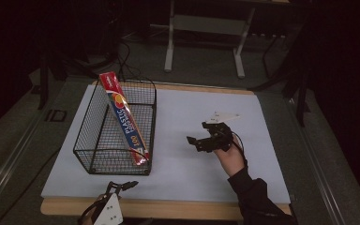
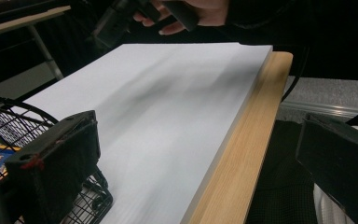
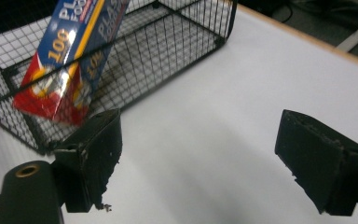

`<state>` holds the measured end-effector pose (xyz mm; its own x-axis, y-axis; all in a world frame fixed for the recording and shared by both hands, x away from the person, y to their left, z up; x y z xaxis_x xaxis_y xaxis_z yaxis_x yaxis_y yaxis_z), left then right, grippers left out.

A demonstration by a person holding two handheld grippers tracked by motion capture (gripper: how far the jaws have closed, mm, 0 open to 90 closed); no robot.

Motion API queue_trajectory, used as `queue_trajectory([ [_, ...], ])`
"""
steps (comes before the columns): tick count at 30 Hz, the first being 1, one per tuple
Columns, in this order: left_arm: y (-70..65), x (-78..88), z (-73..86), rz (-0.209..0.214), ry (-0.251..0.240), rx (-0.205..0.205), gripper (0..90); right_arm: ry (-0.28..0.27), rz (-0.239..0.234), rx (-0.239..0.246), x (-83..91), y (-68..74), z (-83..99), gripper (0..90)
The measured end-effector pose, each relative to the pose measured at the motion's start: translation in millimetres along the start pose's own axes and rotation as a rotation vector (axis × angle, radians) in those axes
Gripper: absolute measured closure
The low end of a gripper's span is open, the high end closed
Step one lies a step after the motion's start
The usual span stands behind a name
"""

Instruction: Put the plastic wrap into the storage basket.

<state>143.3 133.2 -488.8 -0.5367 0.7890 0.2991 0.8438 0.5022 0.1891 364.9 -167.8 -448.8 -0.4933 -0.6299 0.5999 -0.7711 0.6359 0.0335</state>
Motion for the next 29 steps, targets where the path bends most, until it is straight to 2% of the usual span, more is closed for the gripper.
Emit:
queue_trajectory([
  [3, 0.0, -0.2, 0.0, 0.001, 0.001, 0.0, 0.1, 0.019, 0.004, -0.001, 0.4, 0.5, 12.2, 14.9],
  [9, 0.0, -1.2, 0.0, 0.004, 0.004, 0.001, 0.1, 0.011, 0.008, -0.003, 3.7, -0.2, 35.5, 14.9],
  [15, -0.3, -1.5, -0.5, 0.007, 0.002, -0.004, 0.1, 0.027, 0.025, 0.002, 7.6, 0.6, 51.2, 14.9],
  [22, 0.2, -1.2, -0.5, 0.006, 0.005, -0.009, 0.1, 0.017, 0.039, 0.011, 7.9, -2.5, 57.2, 15.0],
  [29, 0.2, -0.7, -0.5, 0.008, 0.003, -0.008, 0.1, 0.036, 0.04, 0.031, 4.2, -2.1, 58.5, 17.7],
])
Point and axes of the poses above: each handheld gripper's, and its own axes: x roughly backward along the jaws, z roughly out of its underside, y roughly to its left, the point moved 1 cm from there along -x, roughly forward along the jaws
